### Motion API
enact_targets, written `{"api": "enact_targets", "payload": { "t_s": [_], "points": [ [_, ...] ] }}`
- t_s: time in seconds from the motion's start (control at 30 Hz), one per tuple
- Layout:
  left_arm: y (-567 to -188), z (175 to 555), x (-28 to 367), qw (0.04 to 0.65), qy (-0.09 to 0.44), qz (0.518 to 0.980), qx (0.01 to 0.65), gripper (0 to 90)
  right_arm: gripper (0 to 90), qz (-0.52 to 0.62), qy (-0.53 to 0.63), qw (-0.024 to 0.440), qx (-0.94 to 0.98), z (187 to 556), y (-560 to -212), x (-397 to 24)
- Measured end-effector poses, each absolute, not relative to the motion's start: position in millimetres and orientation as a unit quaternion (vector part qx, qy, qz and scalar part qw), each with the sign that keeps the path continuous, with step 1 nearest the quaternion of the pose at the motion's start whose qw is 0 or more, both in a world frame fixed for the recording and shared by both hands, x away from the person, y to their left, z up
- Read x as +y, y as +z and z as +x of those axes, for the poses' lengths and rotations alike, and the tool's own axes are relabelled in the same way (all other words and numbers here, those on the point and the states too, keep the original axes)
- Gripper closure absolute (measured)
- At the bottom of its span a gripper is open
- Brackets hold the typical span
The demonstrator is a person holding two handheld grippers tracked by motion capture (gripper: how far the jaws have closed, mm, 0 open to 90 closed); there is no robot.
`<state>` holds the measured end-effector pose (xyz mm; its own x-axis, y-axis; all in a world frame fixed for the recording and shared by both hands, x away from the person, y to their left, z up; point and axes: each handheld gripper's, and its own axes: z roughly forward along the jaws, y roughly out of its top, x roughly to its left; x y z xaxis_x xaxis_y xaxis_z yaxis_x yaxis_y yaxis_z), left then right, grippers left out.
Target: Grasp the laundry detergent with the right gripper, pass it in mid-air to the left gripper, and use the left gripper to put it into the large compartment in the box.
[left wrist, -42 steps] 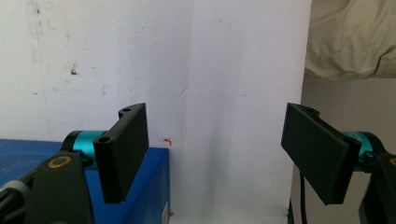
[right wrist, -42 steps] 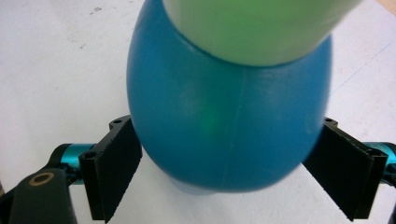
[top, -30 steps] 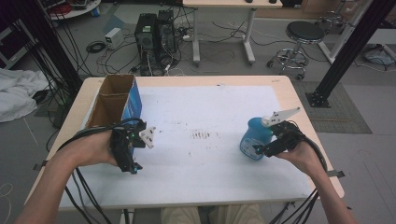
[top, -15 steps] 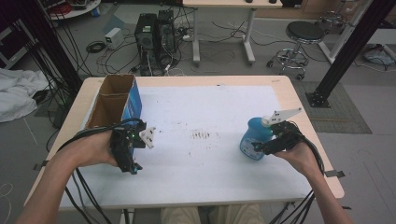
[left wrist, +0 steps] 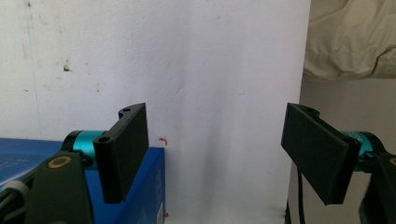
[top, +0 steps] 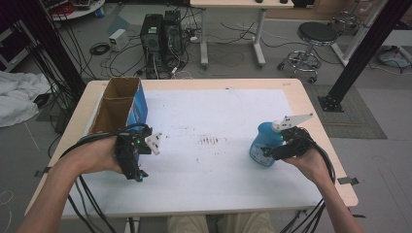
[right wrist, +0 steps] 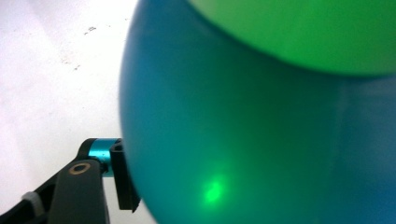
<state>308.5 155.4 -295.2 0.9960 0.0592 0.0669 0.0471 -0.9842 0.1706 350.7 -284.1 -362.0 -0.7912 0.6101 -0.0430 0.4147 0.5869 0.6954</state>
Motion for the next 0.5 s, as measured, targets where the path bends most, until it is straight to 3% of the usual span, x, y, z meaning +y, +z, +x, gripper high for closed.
{"api": "enact_targets", "payload": {
  "t_s": [0.5],
  "points": [
    [-296.7, 308.3, 154.9, 0.086, 0.034, 0.995, 0.028, 23.3, 32.7, 0.299, 0.358, 0.145, 0.873, 349.4, -365.5, -289.2]
  ]
}}
